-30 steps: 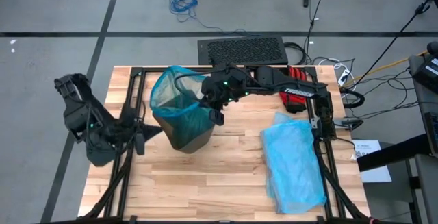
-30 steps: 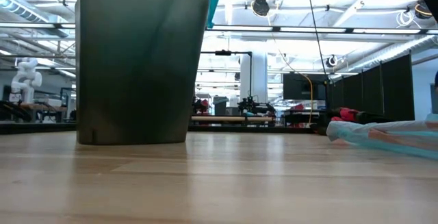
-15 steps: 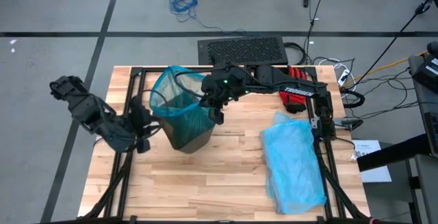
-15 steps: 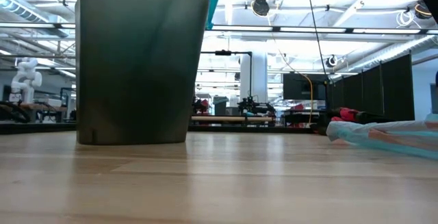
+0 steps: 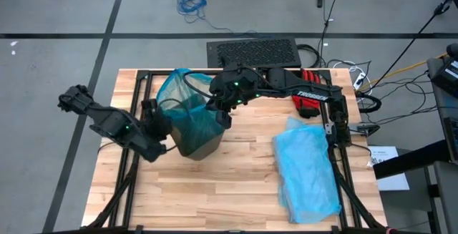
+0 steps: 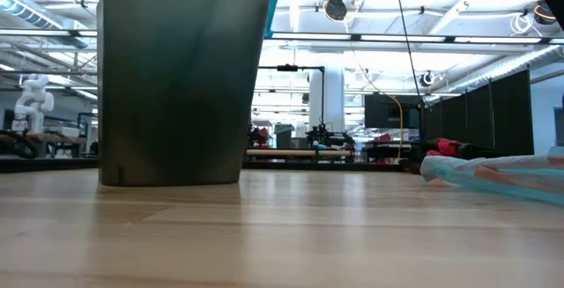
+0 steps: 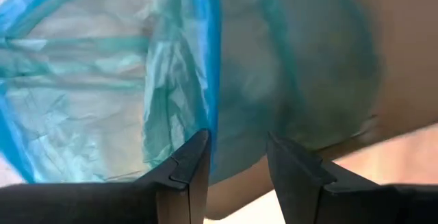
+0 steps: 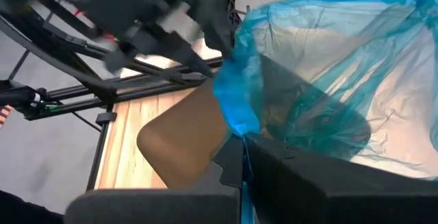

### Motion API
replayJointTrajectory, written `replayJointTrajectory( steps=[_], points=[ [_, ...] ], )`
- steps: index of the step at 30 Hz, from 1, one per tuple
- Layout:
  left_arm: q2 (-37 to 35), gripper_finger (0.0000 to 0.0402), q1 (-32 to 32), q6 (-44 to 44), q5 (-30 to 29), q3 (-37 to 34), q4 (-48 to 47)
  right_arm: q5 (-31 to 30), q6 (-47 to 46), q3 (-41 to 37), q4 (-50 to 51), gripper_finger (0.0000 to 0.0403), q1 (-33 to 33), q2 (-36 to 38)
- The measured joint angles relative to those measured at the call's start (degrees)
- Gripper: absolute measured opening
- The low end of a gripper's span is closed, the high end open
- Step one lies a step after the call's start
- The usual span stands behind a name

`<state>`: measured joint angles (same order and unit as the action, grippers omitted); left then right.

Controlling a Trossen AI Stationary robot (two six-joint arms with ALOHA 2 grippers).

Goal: Place trash/remove bag and relplace
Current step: Close the blue trash bag in the trash bin

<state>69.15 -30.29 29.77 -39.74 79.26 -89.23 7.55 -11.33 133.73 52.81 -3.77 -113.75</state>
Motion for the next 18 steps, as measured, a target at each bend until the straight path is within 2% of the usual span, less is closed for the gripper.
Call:
replayJointTrajectory(
  steps=[4, 10, 18],
  points=[
    [1.5, 0.0114, 2.4, -0.4, -1.0, 0.0, -0.7, 0.0, 0.3, 0.0, -0.2, 0.0, 0.0, 0.0],
    [1.0, 0.0013, 4.1, -4.2, -0.9, 6.8, -0.6, 0.6, 0.5, 0.0, -0.2, 0.0, 0.0, 0.0],
    [-0.2, 0.0002, 6.5, -11.6, -0.7, 22.3, -0.8, 1.4, 0.3, 0.0, 0.2, 0.0, 0.1, 0.0]
  ],
)
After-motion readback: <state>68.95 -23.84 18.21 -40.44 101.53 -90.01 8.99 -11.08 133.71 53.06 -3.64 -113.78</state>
